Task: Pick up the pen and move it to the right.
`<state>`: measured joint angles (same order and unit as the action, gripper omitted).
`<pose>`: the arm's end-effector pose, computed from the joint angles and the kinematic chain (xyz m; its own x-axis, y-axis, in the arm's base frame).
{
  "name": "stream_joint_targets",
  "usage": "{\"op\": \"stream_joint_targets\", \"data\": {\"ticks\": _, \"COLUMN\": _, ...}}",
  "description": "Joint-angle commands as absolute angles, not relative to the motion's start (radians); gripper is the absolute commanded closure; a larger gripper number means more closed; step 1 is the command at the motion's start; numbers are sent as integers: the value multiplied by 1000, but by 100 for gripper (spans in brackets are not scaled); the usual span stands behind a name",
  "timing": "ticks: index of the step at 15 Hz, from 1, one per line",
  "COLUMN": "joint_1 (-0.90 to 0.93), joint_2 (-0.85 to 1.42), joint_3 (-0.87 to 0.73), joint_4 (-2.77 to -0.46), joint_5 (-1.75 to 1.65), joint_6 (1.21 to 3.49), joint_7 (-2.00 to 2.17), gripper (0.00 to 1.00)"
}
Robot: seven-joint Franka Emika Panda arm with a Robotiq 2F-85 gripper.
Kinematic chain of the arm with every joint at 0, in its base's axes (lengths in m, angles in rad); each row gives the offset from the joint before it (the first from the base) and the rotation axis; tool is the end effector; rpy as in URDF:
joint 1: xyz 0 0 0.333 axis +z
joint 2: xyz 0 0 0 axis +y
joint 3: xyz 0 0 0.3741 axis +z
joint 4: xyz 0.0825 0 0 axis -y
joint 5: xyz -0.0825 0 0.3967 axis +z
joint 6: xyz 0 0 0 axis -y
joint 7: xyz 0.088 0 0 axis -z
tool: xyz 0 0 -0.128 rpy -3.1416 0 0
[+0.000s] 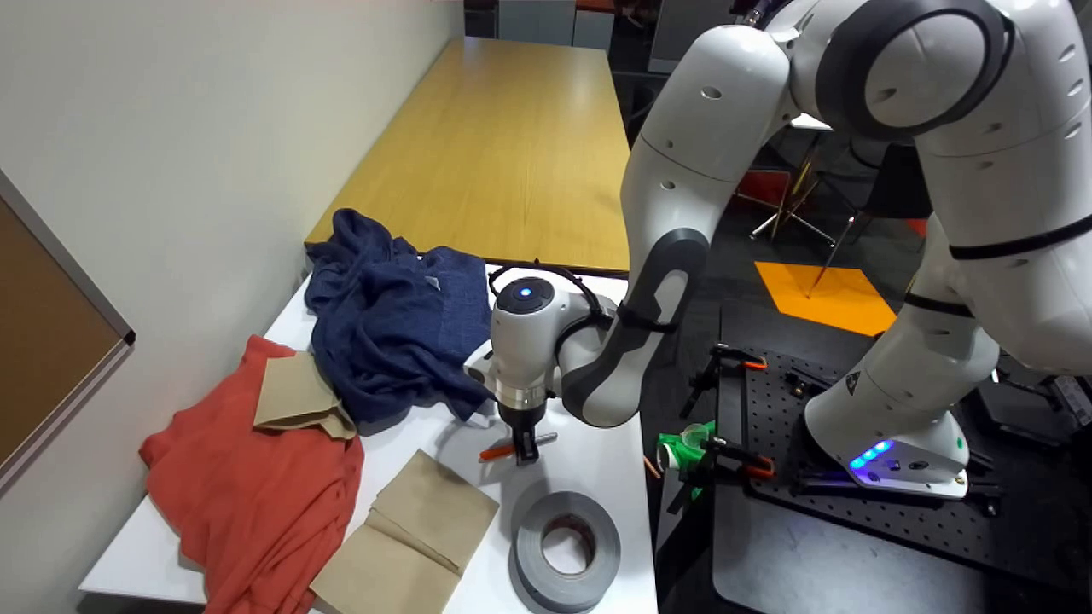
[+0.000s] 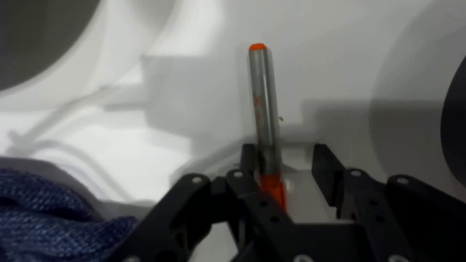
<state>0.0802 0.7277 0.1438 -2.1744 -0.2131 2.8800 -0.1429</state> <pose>0.5532 0.1424 0.0667 0.8589 0.5121 0.0034 0.5118 -0.8581 -0.0421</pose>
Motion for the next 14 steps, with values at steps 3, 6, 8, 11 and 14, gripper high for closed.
{"op": "stream_joint_targets", "data": {"ticks": 3, "joint_1": 65, "joint_2": 721, "joint_3": 154, "joint_4": -2163, "joint_5": -183, "joint_6": 2859, "joint_7": -165, "gripper": 99}}
{"op": "stream_joint_targets", "data": {"ticks": 6, "joint_1": 56, "joint_2": 681, "joint_3": 168, "joint_4": -2193, "joint_5": -166, "joint_6": 2856, "joint_7": -155, "gripper": 96}}
{"op": "stream_joint_targets", "data": {"ticks": 8, "joint_1": 68, "joint_2": 633, "joint_3": 163, "joint_4": -2225, "joint_5": -147, "joint_6": 2858, "joint_7": -129, "gripper": 96}}
{"op": "stream_joint_targets", "data": {"ticks": 11, "joint_1": 89, "joint_2": 537, "joint_3": 144, "joint_4": -2279, "joint_5": -109, "joint_6": 2862, "joint_7": -72, "gripper": 96}}
{"op": "stream_joint_targets", "data": {"ticks": 14, "joint_1": 117, "joint_2": 424, "joint_3": 105, "joint_4": -2338, "joint_5": -73, "joint_6": 2868, "joint_7": 21, "gripper": 96}}
